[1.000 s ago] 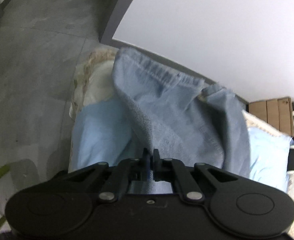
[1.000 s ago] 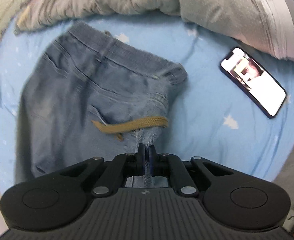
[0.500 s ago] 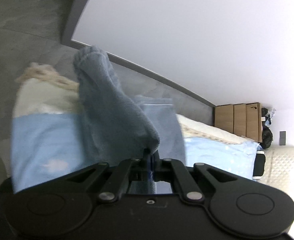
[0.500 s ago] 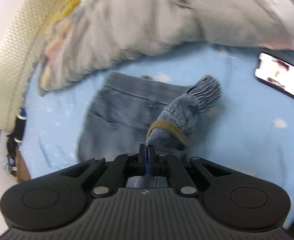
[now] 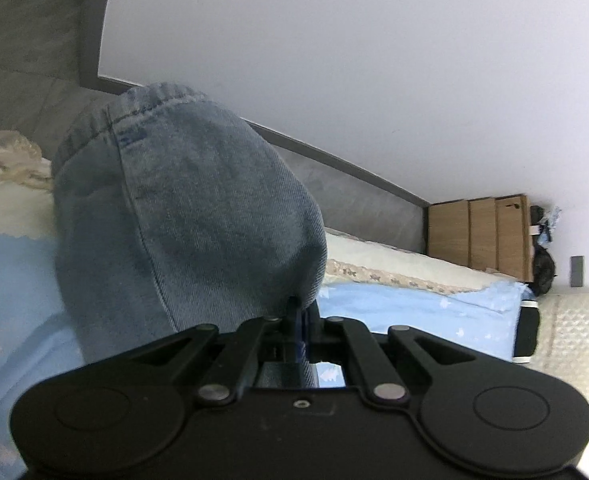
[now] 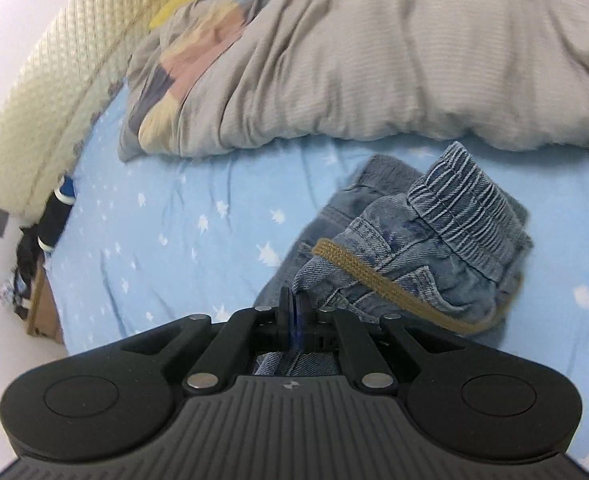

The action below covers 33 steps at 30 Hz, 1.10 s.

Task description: Fold clothes

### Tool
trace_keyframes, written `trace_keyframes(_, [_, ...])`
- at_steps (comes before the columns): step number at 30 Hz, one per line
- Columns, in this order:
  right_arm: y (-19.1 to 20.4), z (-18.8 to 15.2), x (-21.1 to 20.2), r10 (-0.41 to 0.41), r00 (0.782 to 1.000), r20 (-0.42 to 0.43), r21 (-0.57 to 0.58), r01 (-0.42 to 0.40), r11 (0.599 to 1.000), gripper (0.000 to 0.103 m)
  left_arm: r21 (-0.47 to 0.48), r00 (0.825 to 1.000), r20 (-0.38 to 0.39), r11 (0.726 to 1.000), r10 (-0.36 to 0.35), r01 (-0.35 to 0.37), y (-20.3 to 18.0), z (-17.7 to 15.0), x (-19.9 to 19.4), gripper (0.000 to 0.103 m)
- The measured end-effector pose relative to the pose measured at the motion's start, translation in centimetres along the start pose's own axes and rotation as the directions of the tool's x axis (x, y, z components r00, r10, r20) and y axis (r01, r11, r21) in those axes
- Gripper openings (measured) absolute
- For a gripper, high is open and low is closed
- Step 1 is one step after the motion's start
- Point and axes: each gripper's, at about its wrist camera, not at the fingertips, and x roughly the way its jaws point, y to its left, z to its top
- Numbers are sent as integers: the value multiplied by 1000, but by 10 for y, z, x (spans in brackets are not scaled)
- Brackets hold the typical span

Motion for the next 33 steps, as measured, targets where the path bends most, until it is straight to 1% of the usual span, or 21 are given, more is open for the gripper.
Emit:
trace_keyframes(3, [17, 4, 24, -19, 1000, -24, -33, 18, 999, 1, 11, 999, 6, 999, 45, -45, -9, 0, 21, 1])
trace_keyframes(8, [45, 6, 65, -56, 997, -59, -99, 50, 994, 1, 33, 995, 16, 995, 99, -100, -23, -1, 48, 1])
trace_keyframes(13, [73, 10, 101, -81, 993, -87, -174, 64, 983, 2, 72, 989, 23, 986, 149, -150, -38, -3, 73, 1])
trace_keyframes(15, [81, 9, 116, -110, 989, -103, -210, 86, 974, 2, 86, 985, 23, 981, 170, -171, -43, -5, 81, 2])
trace_keyframes(18, [83, 7, 133, -153, 980, -128, -230, 121, 966, 3, 106, 984, 9, 978, 180, -180, -49, -8, 90, 4])
trace_keyframes(19, [82, 6, 136, -161, 978, -135, -232, 127, 964, 4, 117, 984, 1, 977, 178, -177, -53, -9, 92, 8])
trace_keyframes(21, [78, 4, 135, -171, 975, -142, -239, 134, 962, 7, 141, 984, -16, 975, 176, -172, -59, -11, 96, 11])
trace_keyframes(23, [75, 3, 130, -178, 973, -143, -252, 138, 958, 15, 182, 986, -23, 970, 166, -159, -65, -11, 99, 18])
trace_keyframes(24, [73, 2, 126, -176, 973, -148, -260, 133, 956, 23, 201, 987, -25, 968, 159, -151, -69, -11, 99, 28])
trace_keyframes(25, [72, 2, 121, -173, 973, -151, -269, 128, 955, 27, 219, 987, -22, 964, 158, -149, -71, -12, 99, 36])
trace_keyframes(27, [69, 0, 107, -172, 975, -142, -295, 124, 947, 29, 244, 989, -19, 960, 148, -139, -73, -14, 97, 37])
trace_keyframes(30, [61, -5, 81, -160, 979, -127, -320, 112, 941, 33, 276, 990, -43, 954, 133, -116, -73, -20, 95, 38])
trace_keyframes(33, [43, -10, 52, -143, 983, -116, -309, 101, 946, 36, 315, 988, -73, 943, 134, -105, -71, -28, 92, 38])
